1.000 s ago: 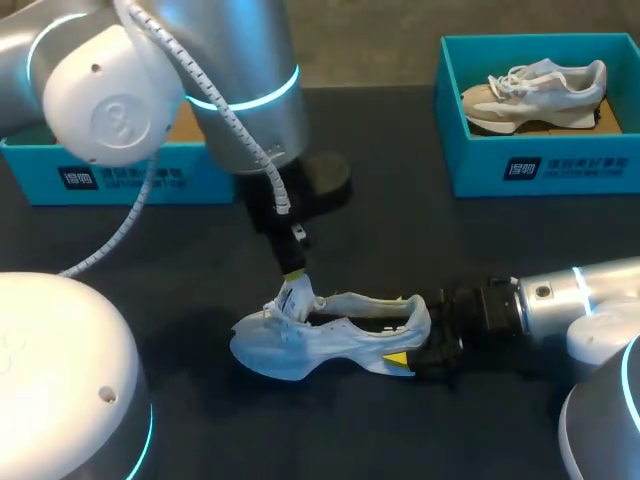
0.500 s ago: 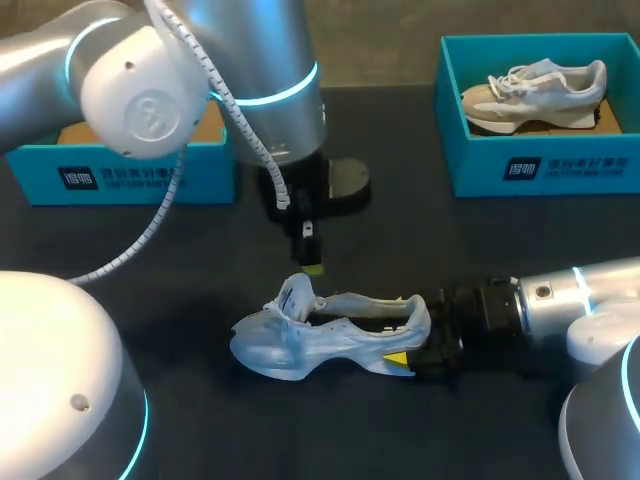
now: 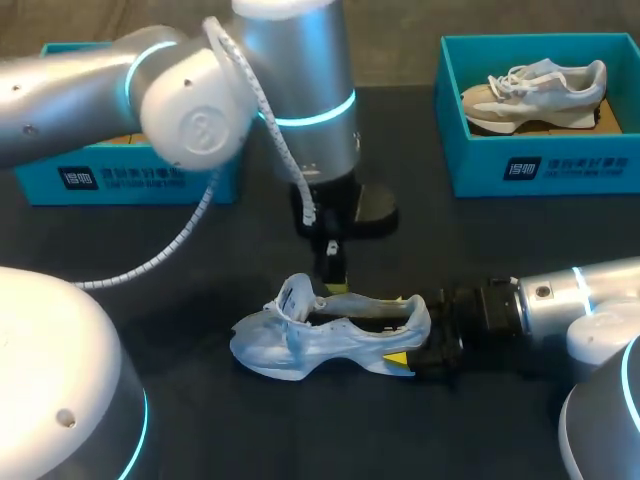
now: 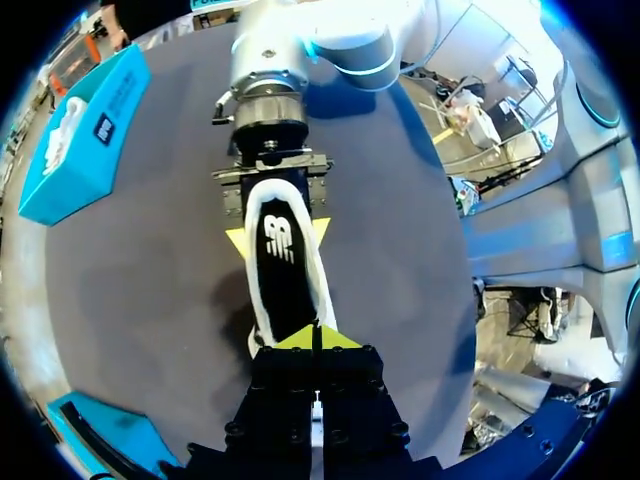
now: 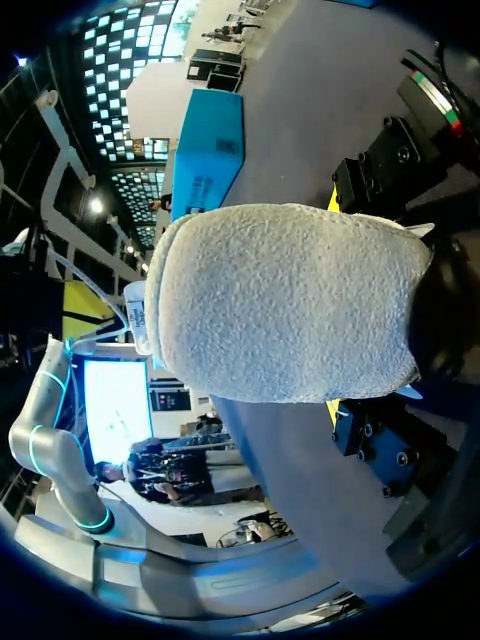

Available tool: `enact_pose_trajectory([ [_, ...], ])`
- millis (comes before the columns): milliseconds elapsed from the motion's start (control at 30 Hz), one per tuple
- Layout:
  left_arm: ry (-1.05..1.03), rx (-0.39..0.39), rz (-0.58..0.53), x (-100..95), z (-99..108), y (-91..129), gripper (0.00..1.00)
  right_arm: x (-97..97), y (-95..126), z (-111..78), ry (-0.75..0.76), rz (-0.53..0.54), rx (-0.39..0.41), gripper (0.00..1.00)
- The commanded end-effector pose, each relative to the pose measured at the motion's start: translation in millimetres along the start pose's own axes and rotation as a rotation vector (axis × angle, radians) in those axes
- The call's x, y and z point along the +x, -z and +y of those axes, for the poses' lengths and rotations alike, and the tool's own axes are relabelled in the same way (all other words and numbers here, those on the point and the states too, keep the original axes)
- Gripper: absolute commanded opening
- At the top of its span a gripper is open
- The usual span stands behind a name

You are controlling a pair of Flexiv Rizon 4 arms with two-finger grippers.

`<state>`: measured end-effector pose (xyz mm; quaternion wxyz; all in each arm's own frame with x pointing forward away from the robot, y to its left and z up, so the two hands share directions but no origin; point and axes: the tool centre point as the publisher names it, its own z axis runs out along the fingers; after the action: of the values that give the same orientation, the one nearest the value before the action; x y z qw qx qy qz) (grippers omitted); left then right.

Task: Take the shoe out of the shoebox, open the shoe tongue, remove and reinsert the insole, then place the shoe into the shoebox

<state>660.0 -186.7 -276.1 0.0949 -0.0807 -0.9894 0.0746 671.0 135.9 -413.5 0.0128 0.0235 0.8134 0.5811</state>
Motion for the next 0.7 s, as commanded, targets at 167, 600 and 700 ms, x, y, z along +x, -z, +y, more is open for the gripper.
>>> enact_pose_trajectory([
  [167, -0.015, -0.003, 0.015, -4.2, -6.7, -35.0, 0.0, 1.0, 0.1, -0.6, -0.001, -0.001, 0.004, 0.0],
  [600, -0.017, -0.015, 0.002, -10.9, -14.3, -59.0, 0.0, 1.0, 0.1, -0.6, -0.001, -0.001, 0.004, 0.0],
  [700, -0.014, -0.023, -0.001, -11.2, -14.1, -63.2, 0.0, 1.0, 0.1, -0.6, -0.001, -0.001, 0.004, 0.0],
])
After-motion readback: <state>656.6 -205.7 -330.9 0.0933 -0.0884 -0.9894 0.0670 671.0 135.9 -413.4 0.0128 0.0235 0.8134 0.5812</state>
